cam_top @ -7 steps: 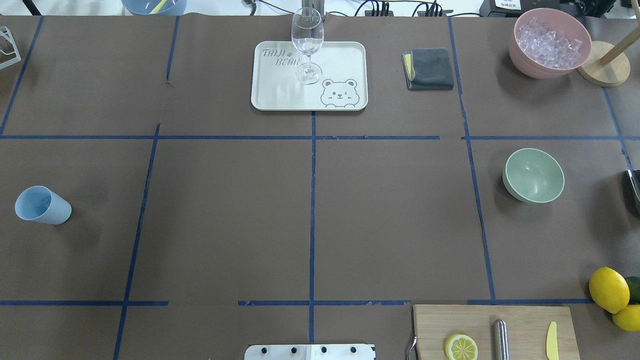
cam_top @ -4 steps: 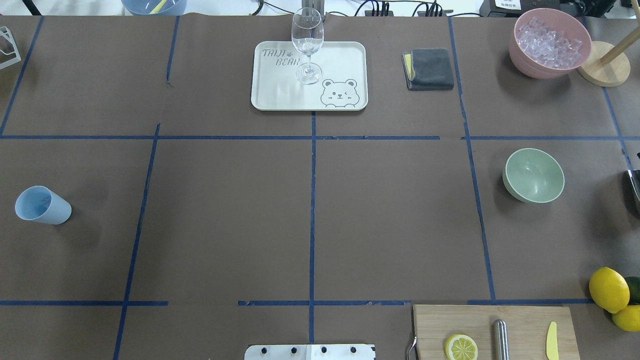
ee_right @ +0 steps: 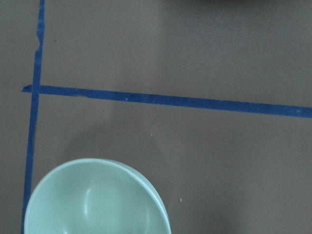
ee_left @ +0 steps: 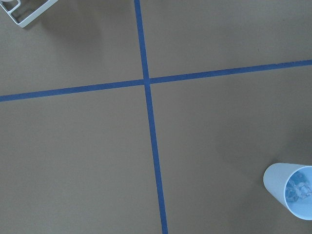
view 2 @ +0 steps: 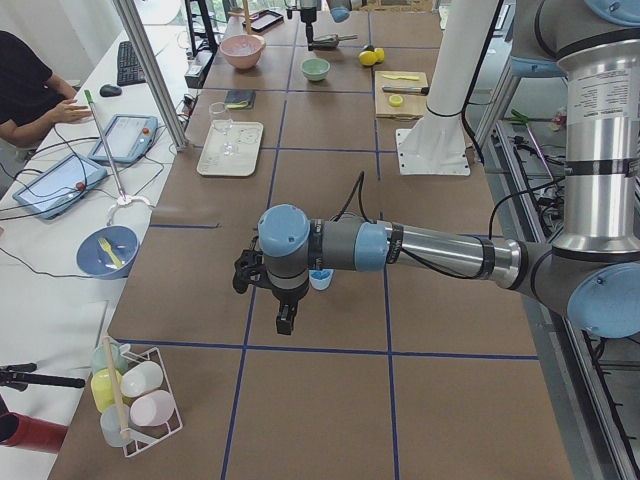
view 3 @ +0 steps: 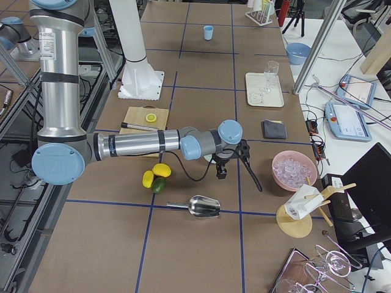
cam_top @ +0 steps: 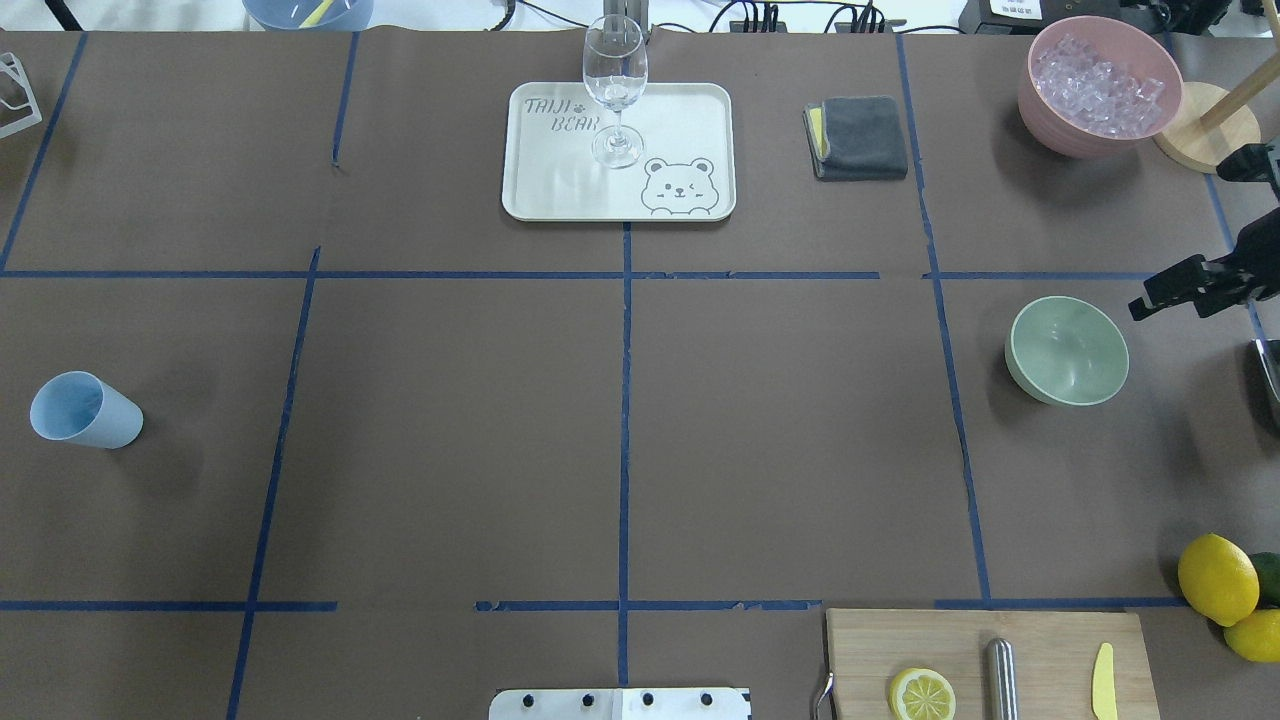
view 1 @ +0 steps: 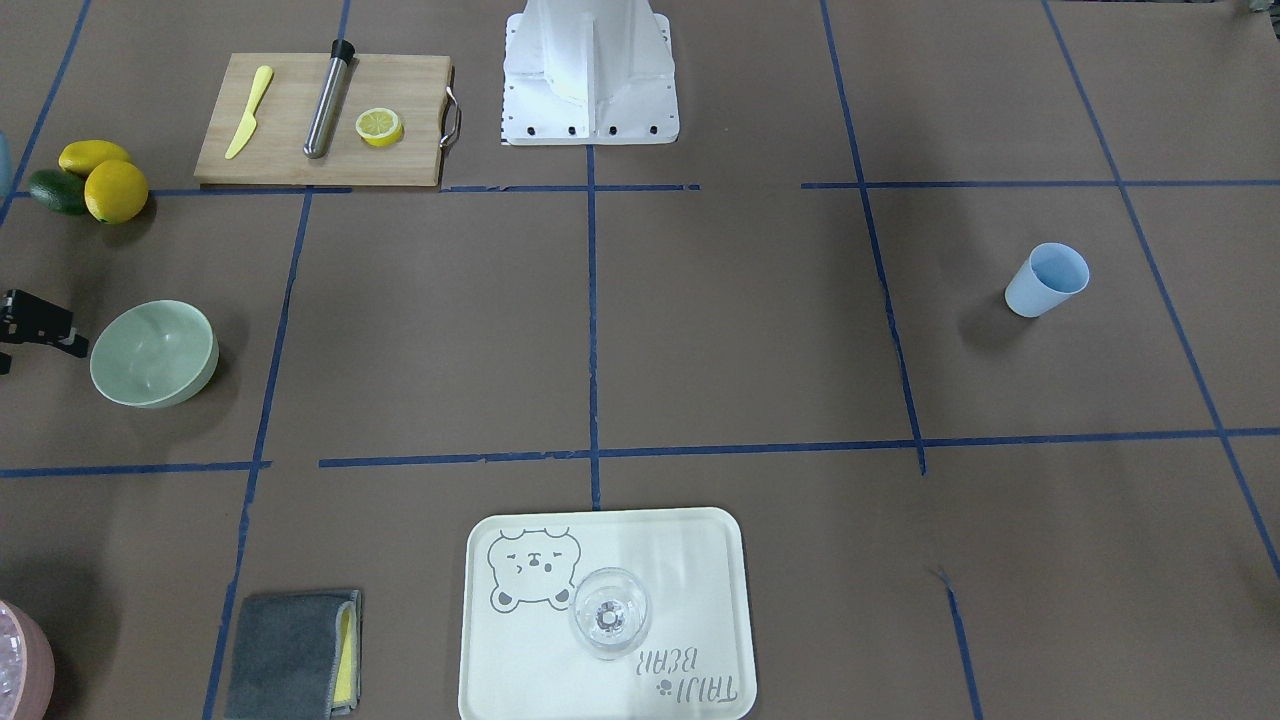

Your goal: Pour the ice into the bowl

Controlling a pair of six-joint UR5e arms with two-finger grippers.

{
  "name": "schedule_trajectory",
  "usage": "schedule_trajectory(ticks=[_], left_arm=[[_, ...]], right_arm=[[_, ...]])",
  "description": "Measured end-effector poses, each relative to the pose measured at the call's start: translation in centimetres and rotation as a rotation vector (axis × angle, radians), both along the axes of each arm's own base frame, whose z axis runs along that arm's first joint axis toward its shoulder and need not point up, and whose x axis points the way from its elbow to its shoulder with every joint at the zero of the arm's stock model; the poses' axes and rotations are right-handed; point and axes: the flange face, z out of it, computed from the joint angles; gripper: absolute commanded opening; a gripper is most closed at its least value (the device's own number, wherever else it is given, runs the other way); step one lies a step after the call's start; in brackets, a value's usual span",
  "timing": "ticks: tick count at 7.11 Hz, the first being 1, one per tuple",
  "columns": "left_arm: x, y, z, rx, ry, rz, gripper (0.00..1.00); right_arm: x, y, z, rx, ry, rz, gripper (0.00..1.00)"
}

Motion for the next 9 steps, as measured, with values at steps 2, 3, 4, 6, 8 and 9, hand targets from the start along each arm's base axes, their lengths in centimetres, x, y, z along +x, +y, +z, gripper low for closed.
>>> schedule_trajectory(ticks=[2, 3, 4, 6, 8, 9], left_arm=[[0.0, 0.0, -0.3, 0.005, 0.001, 0.000, 1.00], [0.0, 0.0, -0.6, 0.011, 0.003, -0.002, 1.00], [0.1, 0.0, -1.0, 0.015, 0.016, -0.003, 1.00], [0.2, 0.1, -1.6, 0.018, 0.044, -0.005, 1.00], [0.3, 0.1, -2.0, 0.024, 0.048, -0.006, 1.00], [0.3, 0.1, -2.0, 0.025, 0.048, -0.006, 1.00]], right_arm=[[-4.3, 1.1, 0.3, 0.018, 0.055, 0.068, 0.98], [-4.8, 1.8, 1.0, 0.018, 0.074, 0.077, 0.60], [-4.9, 2.5, 1.8, 0.010, 0.087, 0.075, 0.01], [-4.5, 4.1, 3.2, -0.001, 0.092, 0.058, 0.00], [-4.5, 5.2, 3.2, -0.001, 0.063, 0.043, 0.00], [-4.7, 5.2, 2.5, -0.003, 0.040, 0.033, 0.00]])
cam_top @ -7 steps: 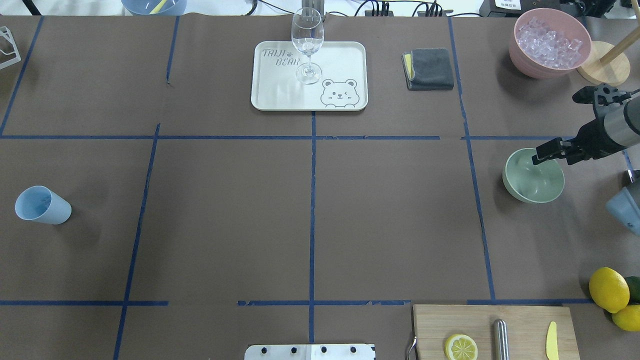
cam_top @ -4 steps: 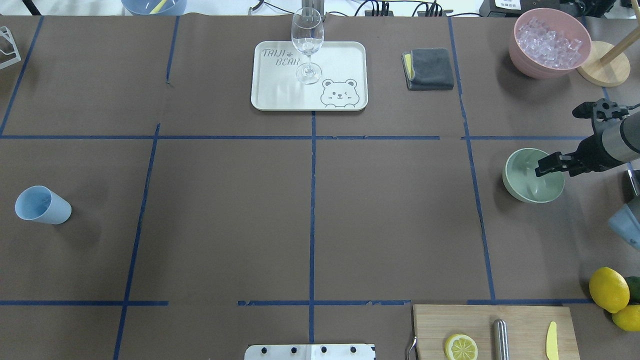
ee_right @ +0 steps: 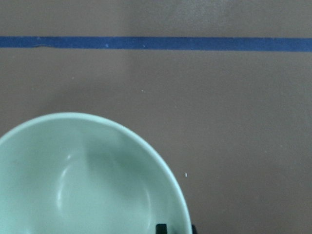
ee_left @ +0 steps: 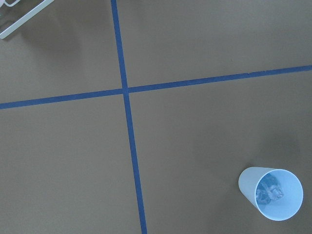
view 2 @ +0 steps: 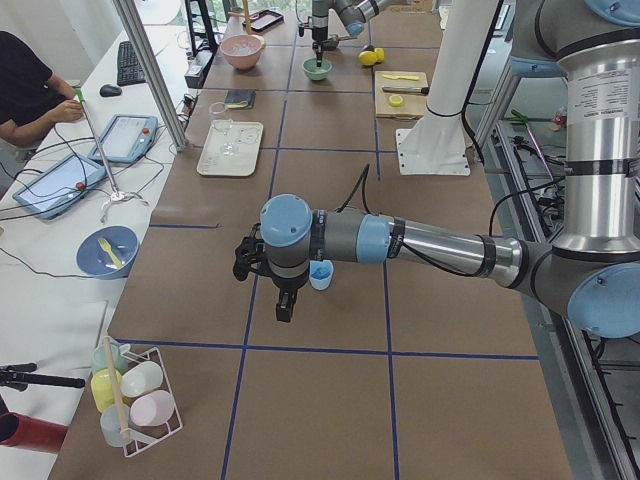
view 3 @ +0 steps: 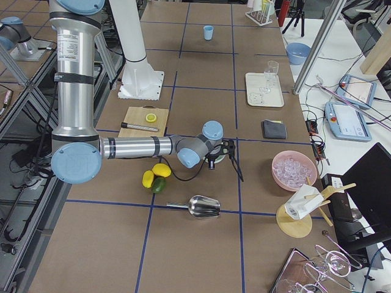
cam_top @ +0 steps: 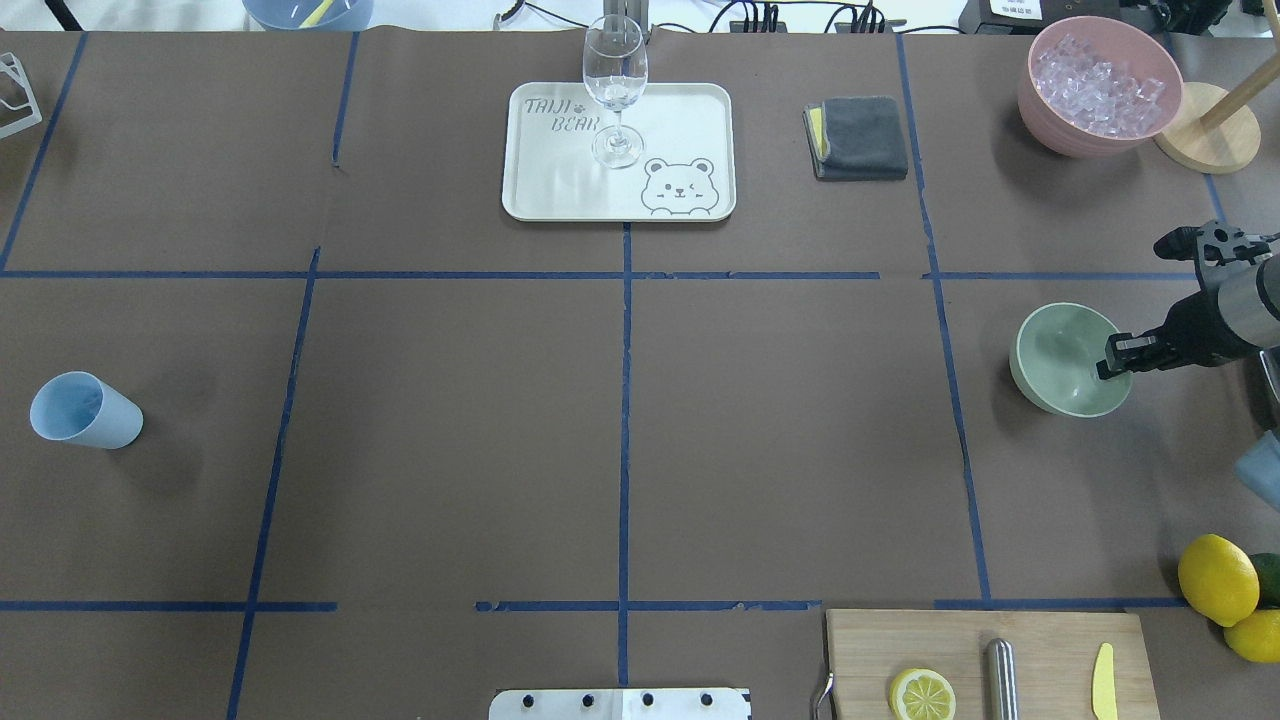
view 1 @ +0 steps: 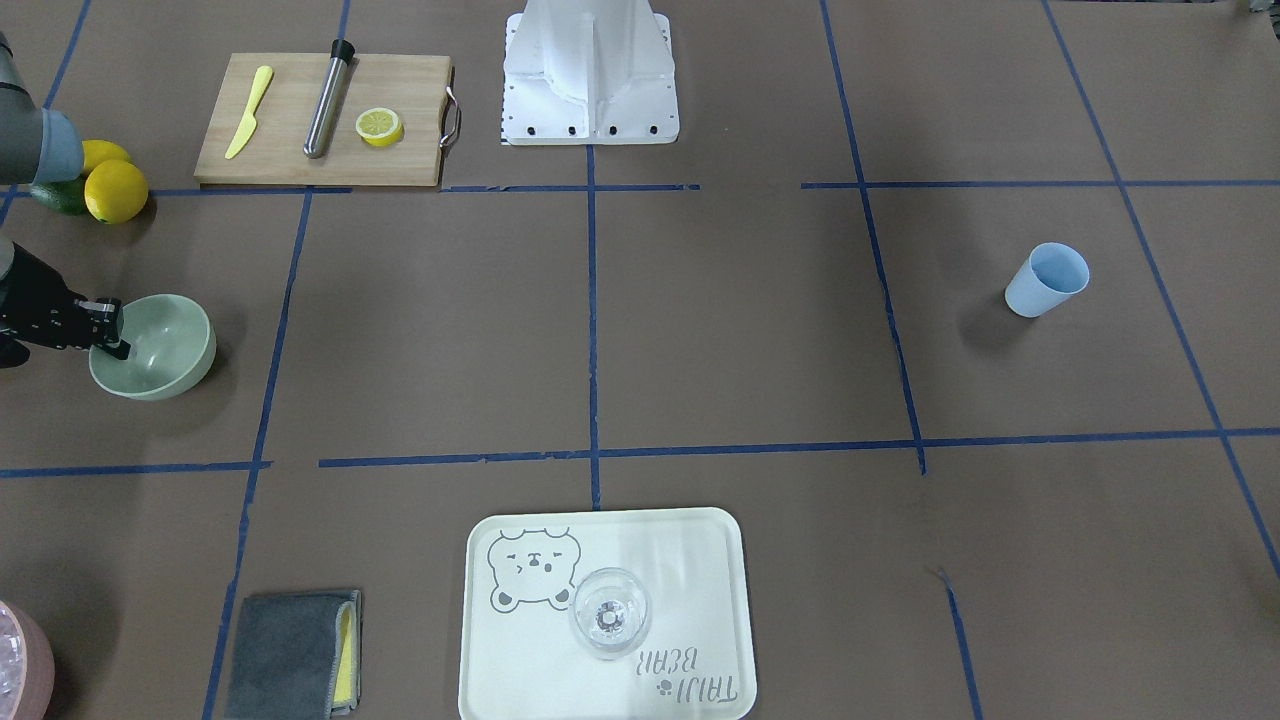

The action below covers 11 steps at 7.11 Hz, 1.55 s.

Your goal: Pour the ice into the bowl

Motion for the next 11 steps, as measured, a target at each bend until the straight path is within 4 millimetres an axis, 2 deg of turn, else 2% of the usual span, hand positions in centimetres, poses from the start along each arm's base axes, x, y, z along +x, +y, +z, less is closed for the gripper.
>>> schedule_trajectory(ticks=[1, 3, 4, 5, 6, 7, 9, 11], left_arm=[[0.0, 0.0, 0.0, 0.000, 0.000, 0.000, 1.00], [0.0, 0.0, -0.1, 0.002, 0.001, -0.001, 1.00], [-0.1, 0.1, -0.1, 0.002, 0.001, -0.002, 1.00], [-0.1, 0.0, -0.1, 0.004, 0.000, -0.003, 1.00], [-0.1, -0.2, -0.3, 0.007, -0.003, -0.002, 1.00], [-0.1, -0.3, -0.4, 0.012, -0.005, -0.001, 1.00], [0.0, -0.4, -1.0, 0.061, -0.004, 0.001, 1.00], [0.2, -0.7, -2.0, 0.140, -0.003, 0.007, 1.00]], right_arm=[[-0.1, -0.3, -1.9, -0.010, -0.041, 0.000, 0.00], [-0.7, -2.3, -9.4, -0.061, -0.141, 0.089, 0.00], [-2.4, -3.9, -13.7, -0.100, -0.184, 0.129, 0.00], [-5.3, -5.4, -18.3, -0.142, -0.209, 0.143, 0.00], [-9.4, -6.2, -23.4, -0.184, -0.217, 0.147, 0.00], [-14.3, -5.5, -27.8, -0.221, -0.219, 0.160, 0.00], [-24.7, -1.8, -35.0, -0.268, -0.220, 0.216, 0.00], [-35.2, 1.2, -40.8, -0.309, -0.210, 0.298, 0.00]])
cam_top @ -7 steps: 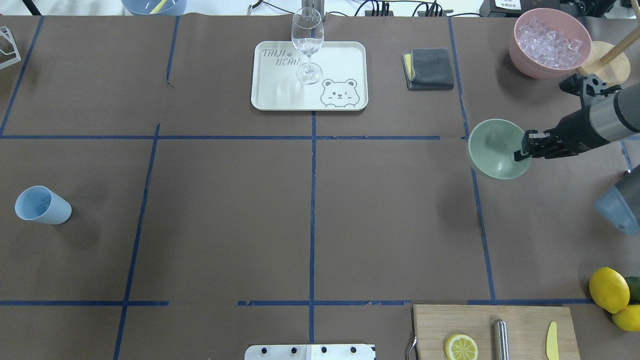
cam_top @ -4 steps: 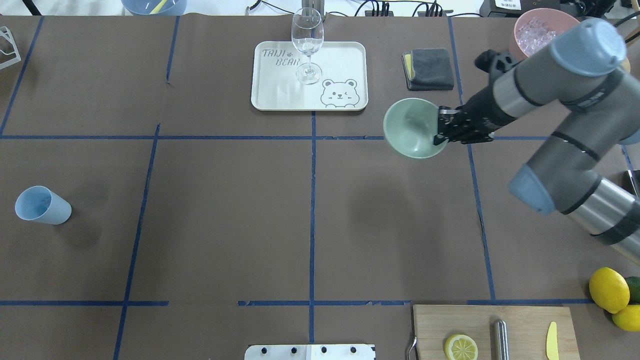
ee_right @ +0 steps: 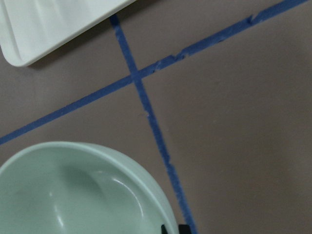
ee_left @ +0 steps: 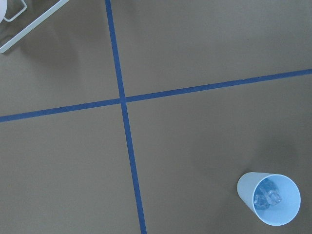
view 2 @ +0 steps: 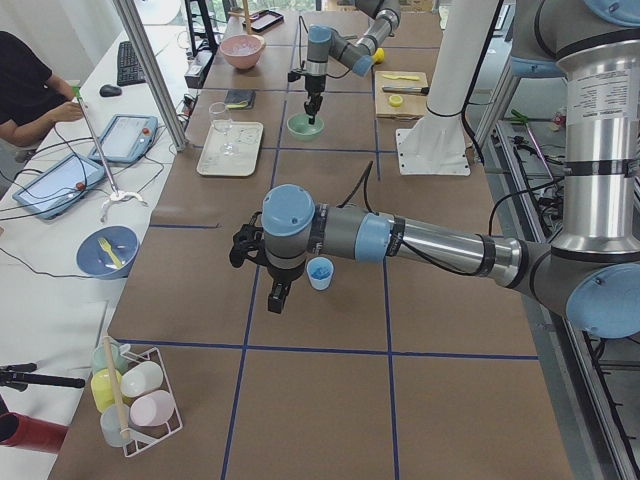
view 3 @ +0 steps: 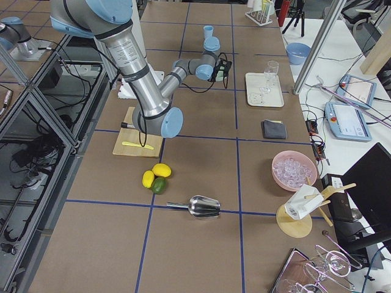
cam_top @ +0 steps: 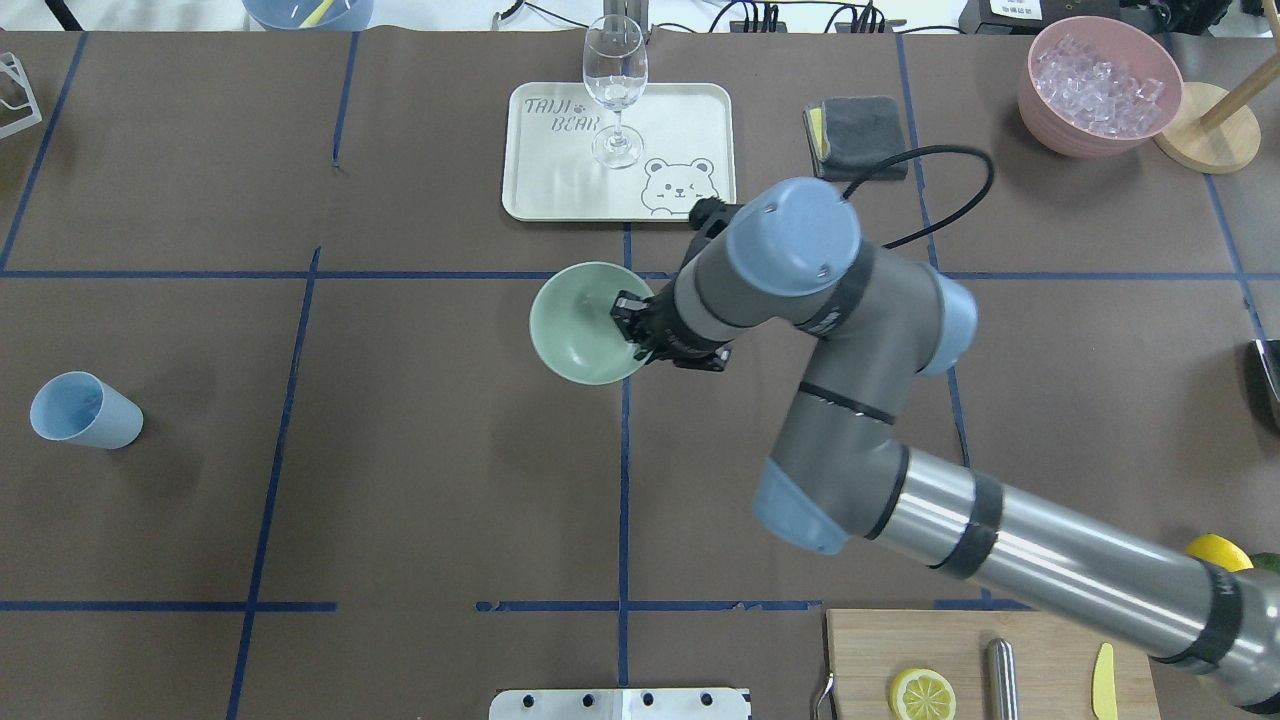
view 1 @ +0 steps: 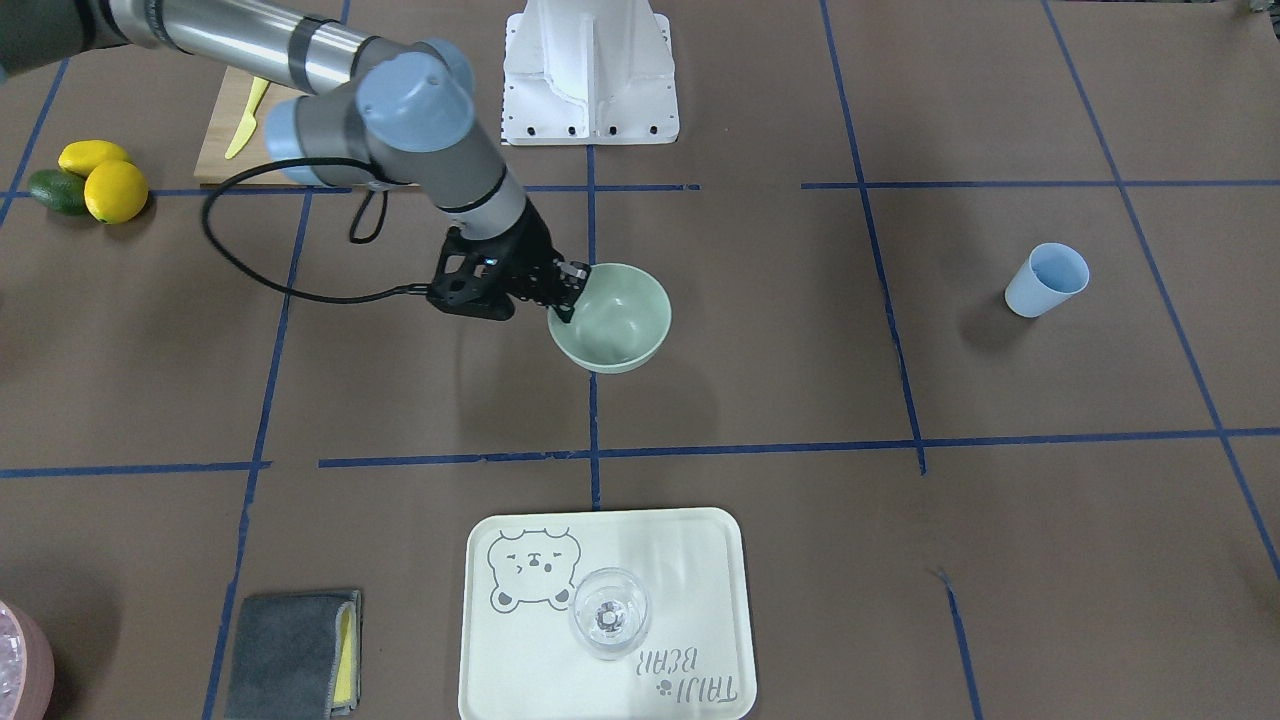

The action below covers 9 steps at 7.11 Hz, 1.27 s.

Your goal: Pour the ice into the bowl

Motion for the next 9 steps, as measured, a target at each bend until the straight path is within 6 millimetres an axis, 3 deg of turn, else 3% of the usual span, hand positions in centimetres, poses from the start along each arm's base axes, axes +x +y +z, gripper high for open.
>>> schedule_trajectory(ticks=[1, 3, 4, 5, 8, 9], left_arm=[[0.2, -0.2, -0.3, 0.043, -0.001, 0.004, 1.00], [1.1, -0.4, -0.6, 0.075, -0.001, 0.023, 1.00], [1.9, -0.5, -0.6, 0.077, 0.000, 0.038, 1.00], [2.9, -0.7, -0.7, 0.080, 0.000, 0.055, 1.00], [7.7, -1.4, -2.3, 0.026, 0.041, -0.027, 1.00], [10.0, -1.6, -3.1, 0.009, 0.039, -0.094, 1.00]], right_arm=[[-3.9, 1.0, -1.9, -0.016, 0.011, 0.015, 0.00], [-8.2, 2.7, -2.6, -0.030, 0.039, 0.014, 0.00], [-9.0, 3.2, -2.4, -0.036, 0.048, 0.010, 0.32], [-9.5, 3.5, -2.2, -0.040, 0.052, 0.007, 0.99], [-9.1, 3.6, -2.9, -0.041, 0.032, 0.011, 1.00], [-7.2, 2.8, -4.1, -0.033, 0.000, 0.023, 1.00]])
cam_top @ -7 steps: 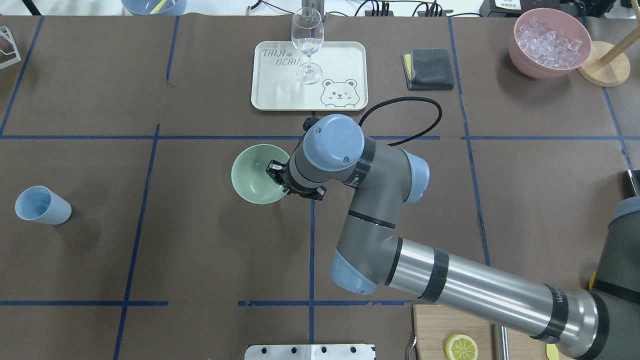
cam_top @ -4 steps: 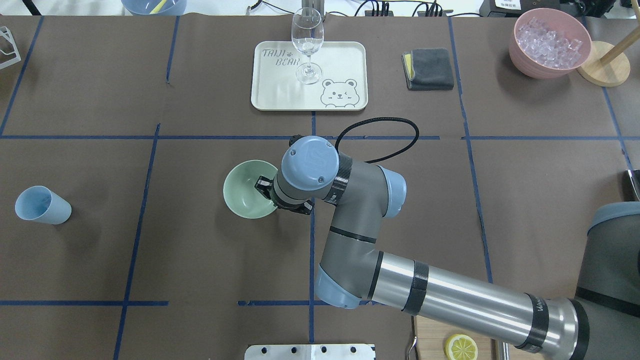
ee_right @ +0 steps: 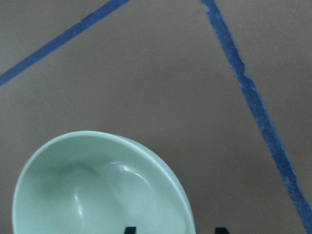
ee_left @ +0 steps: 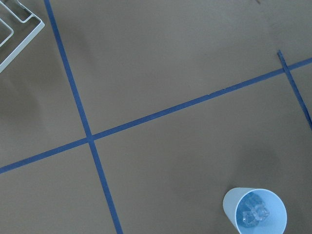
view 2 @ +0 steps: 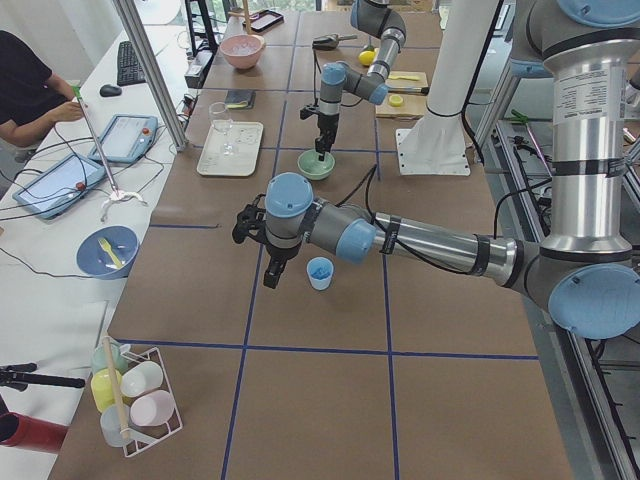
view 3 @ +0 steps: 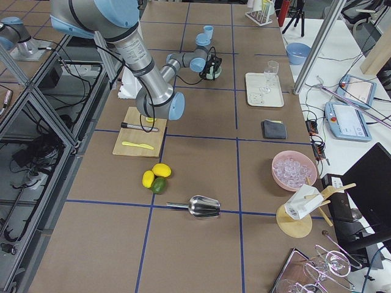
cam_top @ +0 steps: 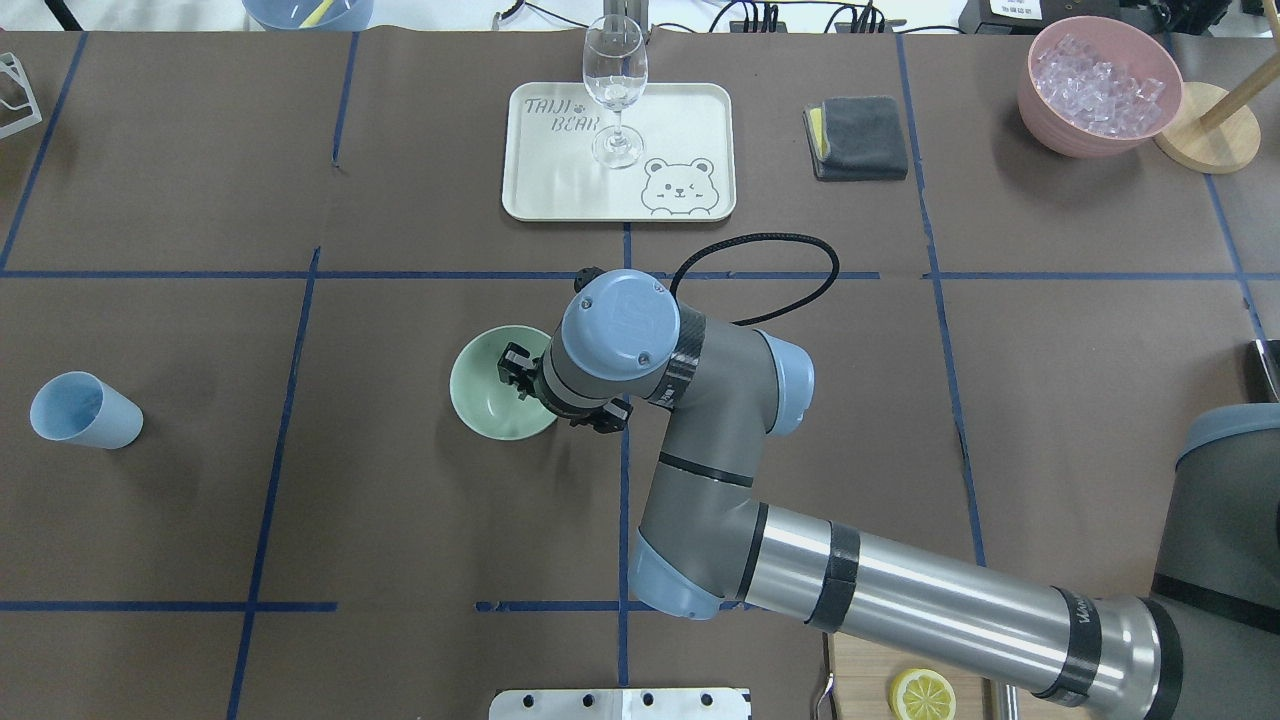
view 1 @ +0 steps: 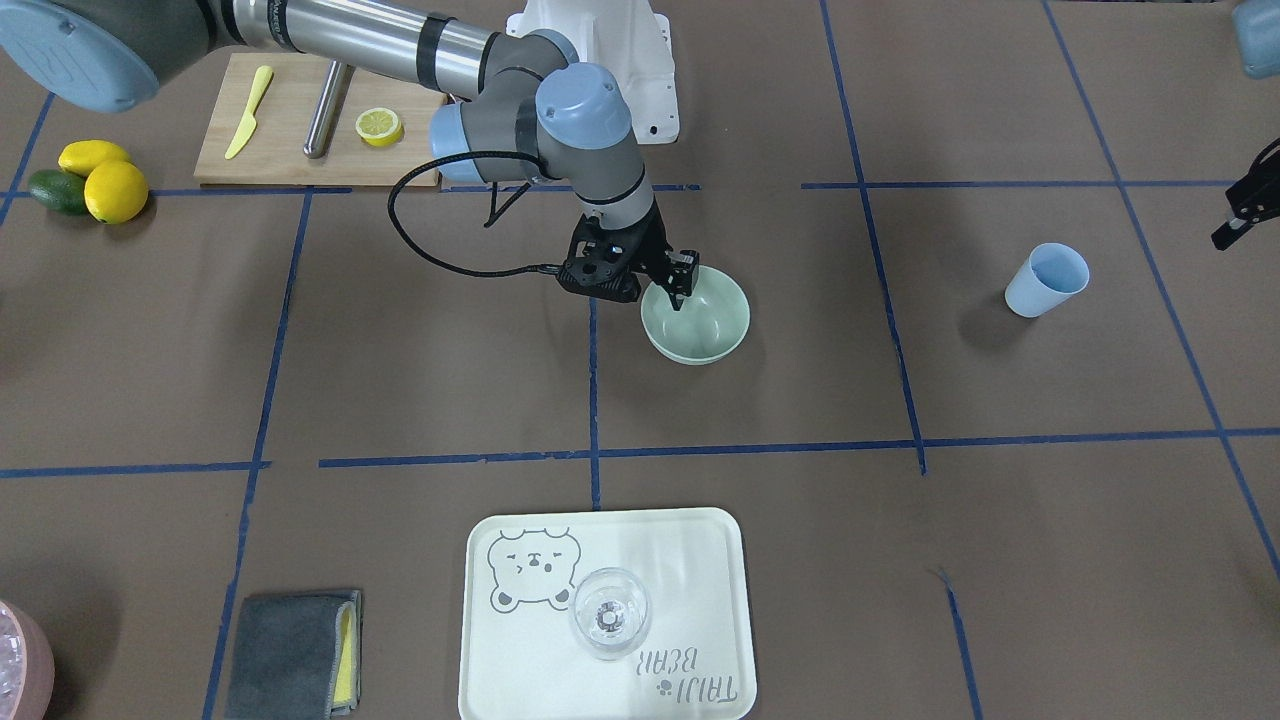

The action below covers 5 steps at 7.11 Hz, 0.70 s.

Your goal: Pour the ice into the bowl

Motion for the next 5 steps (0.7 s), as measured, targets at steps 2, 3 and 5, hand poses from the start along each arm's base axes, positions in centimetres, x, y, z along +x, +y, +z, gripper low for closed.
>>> schedule_trajectory(ticks=[2, 3, 5], left_arm=[[3.0, 1.2, -0.5, 0.066, 0.007, -0.105, 1.00], [3.4, 2.8, 0.0, 0.108, 0.027, -0.118, 0.99], [4.2, 6.5, 1.3, 0.170, 0.100, -0.160, 1.00]], right_arm=[[8.9, -3.6, 0.5, -0.011, -0.073, 0.017, 1.00], [13.8, -5.3, 2.2, -0.020, -0.090, 0.014, 1.00], [19.4, -7.7, 4.8, 0.002, -0.086, 0.004, 1.00]])
